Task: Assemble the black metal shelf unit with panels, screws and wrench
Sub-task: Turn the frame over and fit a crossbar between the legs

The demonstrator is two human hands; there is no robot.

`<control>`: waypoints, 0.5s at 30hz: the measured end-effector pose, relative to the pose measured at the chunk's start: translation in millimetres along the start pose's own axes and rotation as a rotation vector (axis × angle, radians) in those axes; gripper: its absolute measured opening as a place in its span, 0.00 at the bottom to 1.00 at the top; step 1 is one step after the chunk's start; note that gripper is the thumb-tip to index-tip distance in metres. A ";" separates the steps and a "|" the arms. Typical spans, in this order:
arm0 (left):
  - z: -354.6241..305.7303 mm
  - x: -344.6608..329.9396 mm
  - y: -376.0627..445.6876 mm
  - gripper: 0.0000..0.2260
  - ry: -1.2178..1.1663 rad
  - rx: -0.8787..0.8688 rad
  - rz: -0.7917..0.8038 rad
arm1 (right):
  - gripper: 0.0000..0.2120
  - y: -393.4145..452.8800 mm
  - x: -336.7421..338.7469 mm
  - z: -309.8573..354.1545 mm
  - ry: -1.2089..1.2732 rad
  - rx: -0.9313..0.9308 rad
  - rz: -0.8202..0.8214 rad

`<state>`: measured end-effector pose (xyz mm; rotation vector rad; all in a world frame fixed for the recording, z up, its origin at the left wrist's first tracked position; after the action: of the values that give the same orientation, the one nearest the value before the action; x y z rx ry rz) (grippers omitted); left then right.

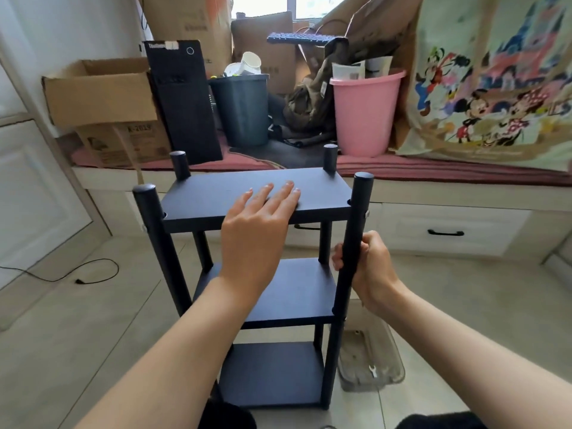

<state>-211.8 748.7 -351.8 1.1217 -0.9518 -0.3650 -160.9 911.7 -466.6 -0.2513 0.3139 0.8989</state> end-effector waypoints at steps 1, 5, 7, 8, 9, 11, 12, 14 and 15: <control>-2.1 -1.4 0.4 0.16 0.001 0.004 0.001 | 0.24 0.8 3.5 -0.2 -0.003 0.005 -0.004; -4.7 -6.8 2.6 0.17 -0.014 0.021 0.000 | 0.24 6.1 9.5 0.0 0.019 0.013 -0.033; -3.5 -8.8 3.8 0.16 -0.020 0.025 -0.005 | 0.24 8.6 9.0 -0.4 0.038 0.014 -0.046; -3.0 -9.7 3.9 0.16 -0.020 0.030 -0.006 | 0.24 9.4 8.6 -0.4 0.037 0.017 -0.051; -3.0 -10.8 3.7 0.16 -0.021 0.033 -0.006 | 0.25 9.8 8.6 -0.2 0.033 0.019 -0.055; -3.6 -12.2 2.6 0.16 -0.024 0.034 -0.005 | 0.25 9.7 9.4 0.1 0.028 0.024 -0.060; -4.2 -12.3 1.9 0.16 -0.026 0.034 -0.007 | 0.25 9.6 10.1 0.1 0.026 0.030 -0.065; -6.2 -11.0 -0.2 0.15 -0.021 0.035 -0.016 | 0.26 8.2 11.6 -0.2 0.026 0.042 -0.077; -7.4 -10.3 -1.7 0.15 -0.015 0.035 -0.020 | 0.26 7.3 12.8 -0.8 0.029 0.045 -0.087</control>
<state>-211.5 759.4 -358.8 1.1622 -0.9641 -0.3753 -159.4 925.0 -472.6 -0.2352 0.3474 0.8023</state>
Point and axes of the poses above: each hand's wrist, its own y-axis towards the middle knuckle, its own x-axis out of the back of the hand, z = x × y, the point moved 8 cm from there along y, towards the middle knuckle, and after that the axes turned 3 degrees about -z, right-handed, at the moved point
